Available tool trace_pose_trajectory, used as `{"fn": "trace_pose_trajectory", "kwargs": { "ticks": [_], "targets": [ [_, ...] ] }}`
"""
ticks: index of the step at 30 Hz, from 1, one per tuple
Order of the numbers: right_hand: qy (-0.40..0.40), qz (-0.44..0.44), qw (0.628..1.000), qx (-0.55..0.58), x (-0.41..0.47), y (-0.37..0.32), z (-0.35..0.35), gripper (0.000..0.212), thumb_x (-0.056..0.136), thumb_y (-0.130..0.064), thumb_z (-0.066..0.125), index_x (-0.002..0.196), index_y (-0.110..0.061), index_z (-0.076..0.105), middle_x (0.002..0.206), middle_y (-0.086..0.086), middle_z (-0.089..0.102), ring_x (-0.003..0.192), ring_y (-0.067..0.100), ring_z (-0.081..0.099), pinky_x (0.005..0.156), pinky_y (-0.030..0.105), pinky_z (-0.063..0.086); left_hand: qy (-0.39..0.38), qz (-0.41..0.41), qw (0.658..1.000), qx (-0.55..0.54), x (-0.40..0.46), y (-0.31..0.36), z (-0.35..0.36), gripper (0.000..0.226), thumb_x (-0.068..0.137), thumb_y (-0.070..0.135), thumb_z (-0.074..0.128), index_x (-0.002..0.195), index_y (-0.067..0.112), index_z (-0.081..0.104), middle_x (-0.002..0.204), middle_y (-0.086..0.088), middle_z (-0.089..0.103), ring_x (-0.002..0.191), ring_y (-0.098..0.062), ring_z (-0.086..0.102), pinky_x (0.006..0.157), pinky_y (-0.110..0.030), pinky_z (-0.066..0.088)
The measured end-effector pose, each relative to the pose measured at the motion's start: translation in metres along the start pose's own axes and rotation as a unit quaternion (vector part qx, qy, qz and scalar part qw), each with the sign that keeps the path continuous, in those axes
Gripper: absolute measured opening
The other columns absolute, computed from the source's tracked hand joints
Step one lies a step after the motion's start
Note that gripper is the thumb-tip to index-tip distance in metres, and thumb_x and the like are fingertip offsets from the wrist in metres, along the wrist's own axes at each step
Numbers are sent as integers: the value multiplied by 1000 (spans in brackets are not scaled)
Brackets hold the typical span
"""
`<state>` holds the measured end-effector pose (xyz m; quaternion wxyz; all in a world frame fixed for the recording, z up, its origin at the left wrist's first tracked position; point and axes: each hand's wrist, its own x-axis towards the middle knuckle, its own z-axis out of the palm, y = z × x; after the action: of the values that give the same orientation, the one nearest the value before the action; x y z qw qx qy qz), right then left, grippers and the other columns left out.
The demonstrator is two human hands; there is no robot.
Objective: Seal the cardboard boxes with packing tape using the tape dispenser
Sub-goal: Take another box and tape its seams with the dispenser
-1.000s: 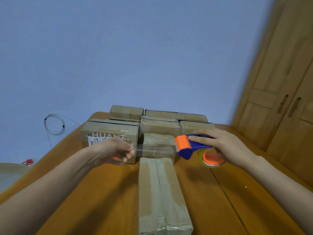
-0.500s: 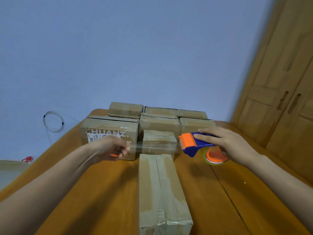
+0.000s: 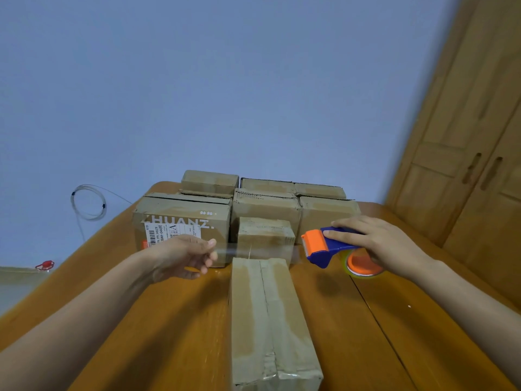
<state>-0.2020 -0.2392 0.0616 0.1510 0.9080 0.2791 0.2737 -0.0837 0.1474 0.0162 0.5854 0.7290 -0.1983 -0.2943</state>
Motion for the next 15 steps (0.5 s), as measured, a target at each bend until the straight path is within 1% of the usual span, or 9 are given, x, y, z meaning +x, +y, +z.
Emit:
{"fn": "trace_pose_trajectory", "kwargs": {
  "ticks": [3, 5, 11, 15],
  "targets": [
    [-15, 8, 1000, 1, 0, -2, 3, 96, 55, -1, 89, 135, -28, 45, 123, 5, 64, 103, 31, 64, 73, 39, 55, 26, -4, 1000, 15, 3, -2, 3, 27, 91, 32, 58, 72, 14, 64, 70, -4, 59, 65, -14, 56, 71, -30, 47],
    [-19, 13, 1000, -3, 0, -2, 5, 96, 54, -4, 90, 135, -28, 45, 123, 5, 64, 103, 31, 64, 71, 38, 55, 38, -7, 999, 18, 4, -2, 5, 29, 95, 28, 56, 72, 14, 63, 69, -4, 58, 64, -14, 56, 70, -30, 47],
    [-6, 13, 1000, 10, 3, -3, 8, 94, 55, 4, 86, 134, -27, 46, 123, 7, 64, 103, 33, 64, 72, 41, 55, 61, -9, 998, 18, 3, -2, 5, 32, 96, 27, 55, 68, 15, 64, 66, -3, 58, 61, -13, 56, 67, -29, 47],
    [-15, 20, 1000, 13, -2, -4, 18, 93, 60, 0, 85, 136, -31, 42, 125, 4, 62, 105, 30, 63, 73, 37, 55, 69, -11, 997, 17, 3, -6, 6, 31, 96, 28, 55, 70, 14, 64, 66, -3, 59, 63, -14, 56, 67, -28, 47]
  ]
}}
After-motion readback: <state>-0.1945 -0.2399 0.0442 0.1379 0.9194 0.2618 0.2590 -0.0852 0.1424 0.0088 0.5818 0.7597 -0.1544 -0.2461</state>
